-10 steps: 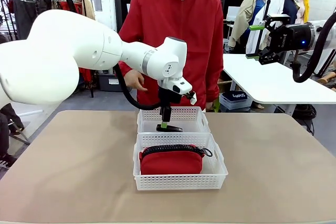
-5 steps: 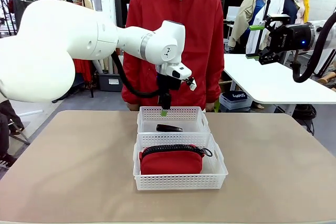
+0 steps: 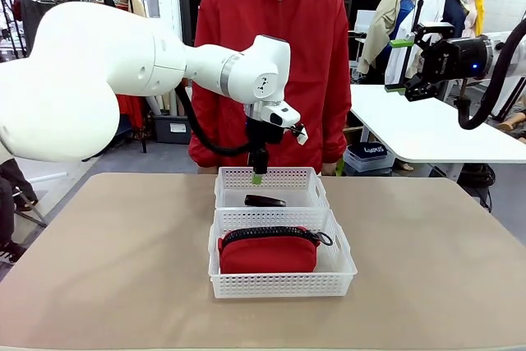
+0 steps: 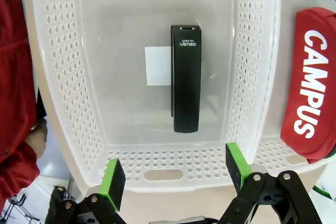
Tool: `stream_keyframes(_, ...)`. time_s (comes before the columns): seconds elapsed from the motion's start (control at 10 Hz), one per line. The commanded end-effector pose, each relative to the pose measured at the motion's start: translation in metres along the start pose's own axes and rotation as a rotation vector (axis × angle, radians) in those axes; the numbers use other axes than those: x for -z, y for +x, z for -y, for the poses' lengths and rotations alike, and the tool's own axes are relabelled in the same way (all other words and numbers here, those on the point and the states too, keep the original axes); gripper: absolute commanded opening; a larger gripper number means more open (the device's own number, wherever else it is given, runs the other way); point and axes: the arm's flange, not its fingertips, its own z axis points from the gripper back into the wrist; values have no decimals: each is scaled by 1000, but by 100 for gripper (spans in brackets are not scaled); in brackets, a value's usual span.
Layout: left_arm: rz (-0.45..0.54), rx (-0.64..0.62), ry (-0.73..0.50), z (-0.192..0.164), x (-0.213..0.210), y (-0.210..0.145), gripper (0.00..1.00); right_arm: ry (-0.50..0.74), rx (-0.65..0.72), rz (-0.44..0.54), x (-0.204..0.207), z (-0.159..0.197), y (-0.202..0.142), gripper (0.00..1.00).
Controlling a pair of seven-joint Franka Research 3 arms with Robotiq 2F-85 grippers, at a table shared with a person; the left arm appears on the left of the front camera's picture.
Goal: Distribute items into two baskets.
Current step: Place the picked Stapler into the Organizing basket as instructed by the person.
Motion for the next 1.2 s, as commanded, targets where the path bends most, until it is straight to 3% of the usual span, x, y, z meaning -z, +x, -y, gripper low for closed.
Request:
stream_keyframes(0.0, 1, 4, 9, 0, -4, -2, 100, 3, -2, 1, 0, -2, -2, 100)
stream_keyframes(0.1, 0, 0, 0, 0, 0, 0, 100, 3, -2, 1, 0, -2, -2, 100)
stream_keyframes(0.2, -30, 9, -2, 6, -16, -28, 100, 3, -2, 1, 0, -2, -2, 100)
stream_keyframes(0.5, 10, -125, -51, 34, -80, -53, 100, 3, -2, 1, 0, -2, -2, 100)
stream_keyframes(0.6, 24, -205, -67, 41, -94, -55, 100, 3, -2, 1, 0, -2, -2, 100)
stream_keyframes(0.7, 53, -278, -131, 43, -111, -80, 100, 3, -2, 1, 0, -2, -2, 100)
stream_keyframes(0.9, 139, -523, -191, 55, -137, -103, 100, 3, -2, 1, 0, -2, -2, 100)
stream_keyframes(1.1, 220, -791, -169, 73, -160, -143, 100, 3, -2, 1, 0, -2, -2, 100)
